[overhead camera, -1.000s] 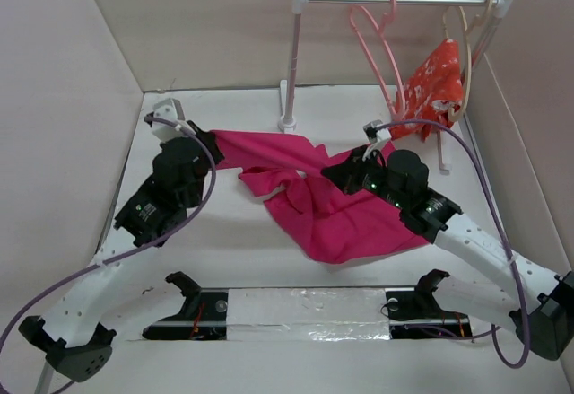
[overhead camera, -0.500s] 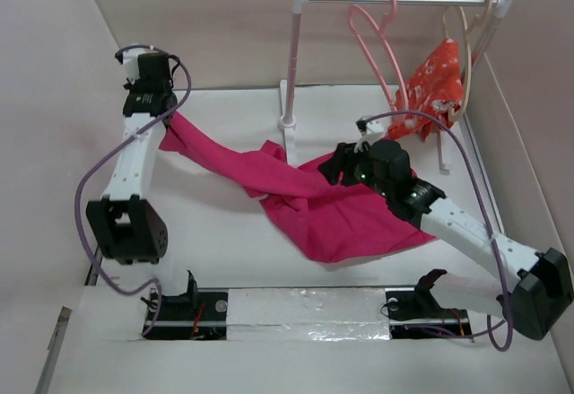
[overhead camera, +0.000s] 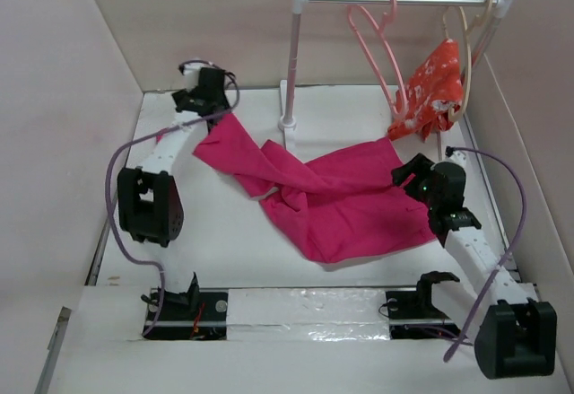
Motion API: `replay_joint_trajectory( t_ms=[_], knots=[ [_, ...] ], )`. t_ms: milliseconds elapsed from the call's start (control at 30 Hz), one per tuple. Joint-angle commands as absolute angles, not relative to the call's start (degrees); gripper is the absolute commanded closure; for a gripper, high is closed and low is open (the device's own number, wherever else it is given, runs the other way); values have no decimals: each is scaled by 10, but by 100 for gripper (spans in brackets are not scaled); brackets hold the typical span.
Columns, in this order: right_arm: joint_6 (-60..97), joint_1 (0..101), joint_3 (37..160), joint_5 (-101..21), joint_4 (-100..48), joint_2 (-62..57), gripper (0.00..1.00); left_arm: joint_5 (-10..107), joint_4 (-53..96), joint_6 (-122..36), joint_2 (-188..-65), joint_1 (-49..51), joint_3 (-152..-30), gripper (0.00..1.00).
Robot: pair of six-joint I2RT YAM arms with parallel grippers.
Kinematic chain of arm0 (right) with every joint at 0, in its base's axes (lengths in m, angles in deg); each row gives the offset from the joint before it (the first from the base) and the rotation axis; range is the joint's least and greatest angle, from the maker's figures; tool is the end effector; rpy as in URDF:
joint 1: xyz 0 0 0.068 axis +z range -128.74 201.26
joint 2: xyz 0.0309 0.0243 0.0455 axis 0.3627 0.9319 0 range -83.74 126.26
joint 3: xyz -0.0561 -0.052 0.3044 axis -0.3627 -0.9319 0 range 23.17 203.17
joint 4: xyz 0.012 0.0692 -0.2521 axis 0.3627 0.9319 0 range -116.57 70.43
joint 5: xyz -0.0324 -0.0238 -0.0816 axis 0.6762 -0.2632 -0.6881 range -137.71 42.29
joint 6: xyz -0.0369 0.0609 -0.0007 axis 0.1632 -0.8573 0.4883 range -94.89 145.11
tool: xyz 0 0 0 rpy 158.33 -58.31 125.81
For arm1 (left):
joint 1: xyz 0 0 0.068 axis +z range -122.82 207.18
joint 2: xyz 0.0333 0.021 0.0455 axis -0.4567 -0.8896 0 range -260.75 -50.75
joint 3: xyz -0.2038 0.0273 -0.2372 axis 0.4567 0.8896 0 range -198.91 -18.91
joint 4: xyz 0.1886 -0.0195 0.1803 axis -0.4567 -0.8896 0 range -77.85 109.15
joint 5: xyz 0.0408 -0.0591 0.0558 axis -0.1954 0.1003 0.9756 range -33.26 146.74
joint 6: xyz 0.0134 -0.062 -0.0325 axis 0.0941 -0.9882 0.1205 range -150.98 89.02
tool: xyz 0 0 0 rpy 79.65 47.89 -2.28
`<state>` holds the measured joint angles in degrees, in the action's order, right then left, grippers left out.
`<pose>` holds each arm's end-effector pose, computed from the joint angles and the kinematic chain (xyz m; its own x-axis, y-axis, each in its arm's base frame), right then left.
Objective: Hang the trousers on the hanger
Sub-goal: Flatten out the trousers at the center of the board.
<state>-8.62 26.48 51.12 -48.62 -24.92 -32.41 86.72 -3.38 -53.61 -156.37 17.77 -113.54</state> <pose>0.1970 0.0171 0.2542 -0.3930 0.5217 -0.7572 0.1704 0.8505 0.4976 0.4573 -0.0461 0.3517 -0.3992 -0.2717 -0.8757 -0.4583 0.8864 -0.0661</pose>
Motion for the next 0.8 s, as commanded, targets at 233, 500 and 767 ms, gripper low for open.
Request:
replay_joint_trajectory(
  t_ms=[233, 500, 767],
  knots=[
    [-141, 85, 492, -455, -351, -217, 14, 914, 221, -716, -1172, -132, -643, 34],
    [-150, 25, 502, -382, -370, -110, 13, 879, 250, -771, -1139, -153, -484, 31],
    [-111, 22, 514, -296, -367, -21, 10, 793, 365, -752, -1216, -79, -459, 29]
  ],
)
